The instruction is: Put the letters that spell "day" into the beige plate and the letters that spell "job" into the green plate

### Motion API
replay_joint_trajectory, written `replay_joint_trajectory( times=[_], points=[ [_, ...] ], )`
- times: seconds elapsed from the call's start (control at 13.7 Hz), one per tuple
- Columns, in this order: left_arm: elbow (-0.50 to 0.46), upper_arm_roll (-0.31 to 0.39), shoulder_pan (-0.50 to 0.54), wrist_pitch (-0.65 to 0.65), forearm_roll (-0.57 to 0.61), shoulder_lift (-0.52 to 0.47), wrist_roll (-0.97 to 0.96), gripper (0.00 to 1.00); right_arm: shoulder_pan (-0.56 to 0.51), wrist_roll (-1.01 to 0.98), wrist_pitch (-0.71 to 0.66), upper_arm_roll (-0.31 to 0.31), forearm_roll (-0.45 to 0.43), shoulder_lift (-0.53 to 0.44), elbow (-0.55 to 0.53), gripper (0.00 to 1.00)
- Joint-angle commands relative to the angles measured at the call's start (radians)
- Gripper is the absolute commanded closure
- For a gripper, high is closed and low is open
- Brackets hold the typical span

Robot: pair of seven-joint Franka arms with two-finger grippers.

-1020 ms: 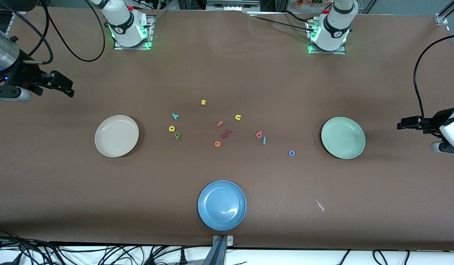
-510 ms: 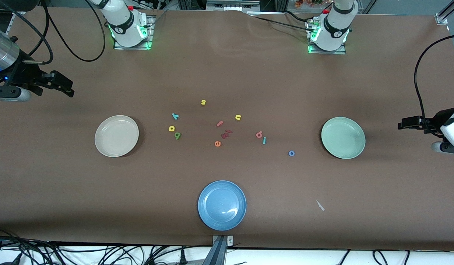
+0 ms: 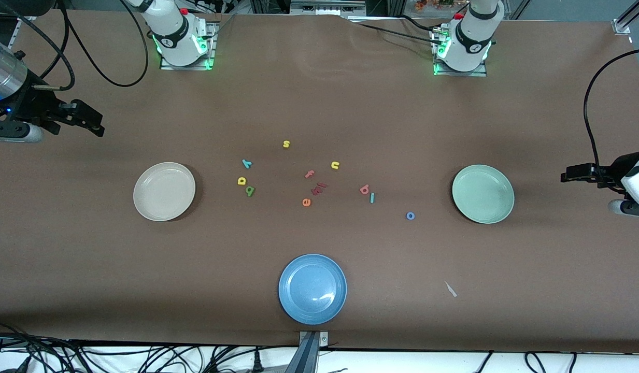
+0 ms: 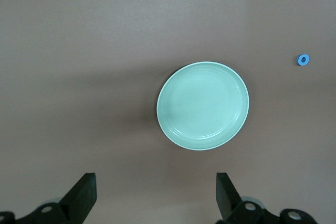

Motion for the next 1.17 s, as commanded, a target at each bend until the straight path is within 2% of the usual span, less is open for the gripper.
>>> replay_joint_trajectory(
  times=[0.0, 1.09],
  points=[
    [0.016, 0.0, 0.006, -0.003, -0.019, -0.002, 0.017, 0.0, -0.003, -0.012, -0.002, 0.004, -0.014, -0.017, -0.015, 0.0],
    [0.019, -0.001, -0.005, 0.002, -0.018, 0.018, 0.008, 0.0, -0.003, -0.012, -0.002, 0.006, -0.014, -0.017, -0.015, 0.0]
  ],
)
